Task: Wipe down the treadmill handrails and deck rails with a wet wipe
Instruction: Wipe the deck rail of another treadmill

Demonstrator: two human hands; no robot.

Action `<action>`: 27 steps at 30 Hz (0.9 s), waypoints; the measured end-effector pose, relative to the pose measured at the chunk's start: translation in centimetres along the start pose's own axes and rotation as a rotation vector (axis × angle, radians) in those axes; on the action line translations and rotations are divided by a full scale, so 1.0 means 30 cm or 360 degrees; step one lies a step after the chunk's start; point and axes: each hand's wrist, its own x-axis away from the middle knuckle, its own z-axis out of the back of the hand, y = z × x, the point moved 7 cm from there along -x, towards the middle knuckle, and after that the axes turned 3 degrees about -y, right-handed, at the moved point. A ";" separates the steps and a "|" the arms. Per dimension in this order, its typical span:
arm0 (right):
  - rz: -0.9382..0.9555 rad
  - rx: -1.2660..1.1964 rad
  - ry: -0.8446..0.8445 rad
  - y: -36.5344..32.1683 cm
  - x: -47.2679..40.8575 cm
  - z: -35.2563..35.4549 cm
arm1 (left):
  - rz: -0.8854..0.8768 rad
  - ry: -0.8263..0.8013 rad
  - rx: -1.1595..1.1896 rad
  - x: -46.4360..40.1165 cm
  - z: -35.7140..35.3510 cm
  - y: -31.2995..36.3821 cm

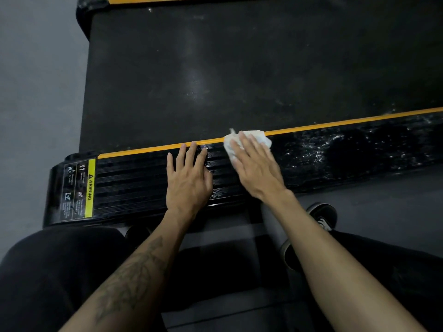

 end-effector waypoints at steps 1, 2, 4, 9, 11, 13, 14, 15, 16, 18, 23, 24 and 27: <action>-0.0143 -0.0026 0.0018 0.030 -0.001 0.003 | -0.0001 -0.0006 0.0000 0.000 0.000 0.000; -0.0277 -0.0057 0.0035 0.043 -0.006 0.002 | -0.0002 -0.0007 0.0001 -0.001 0.000 0.000; -0.0391 -0.0087 0.0044 0.009 -0.019 -0.004 | -0.0008 -0.0005 -0.0001 -0.001 -0.001 0.001; 0.0073 0.0017 -0.0089 -0.074 -0.039 -0.020 | -0.0001 -0.0008 -0.0003 -0.002 -0.006 -0.002; -0.0014 0.0038 -0.0040 -0.004 -0.037 -0.004 | -0.0004 -0.0002 0.0003 -0.003 -0.003 -0.001; -0.0220 0.0081 0.0017 0.062 -0.034 0.011 | -0.0009 0.0006 0.0000 -0.003 -0.002 0.000; -0.0312 0.0084 0.0025 0.070 -0.036 0.012 | -0.0012 0.0004 -0.0011 -0.003 -0.003 0.000; -0.0382 0.0052 0.0030 0.060 -0.040 0.013 | -0.0016 0.0000 -0.0019 -0.004 -0.005 -0.001; -0.0417 0.0017 0.0022 0.035 -0.042 0.012 | -0.0018 -0.0002 -0.0019 -0.003 -0.006 0.000; -0.0278 0.0015 0.0000 -0.044 -0.035 -0.005 | -0.0033 0.0011 -0.0020 -0.002 -0.003 0.001; 0.0081 0.0113 -0.0037 -0.027 0.022 -0.006 | -0.0133 0.0008 -0.0053 -0.005 -0.015 0.013; -0.0048 0.0079 -0.0011 0.020 0.024 0.008 | -0.0160 0.0004 -0.0055 -0.005 -0.018 0.016; -0.0428 -0.0030 0.0045 0.065 0.026 0.020 | -0.0215 0.0021 -0.0045 -0.005 -0.024 0.020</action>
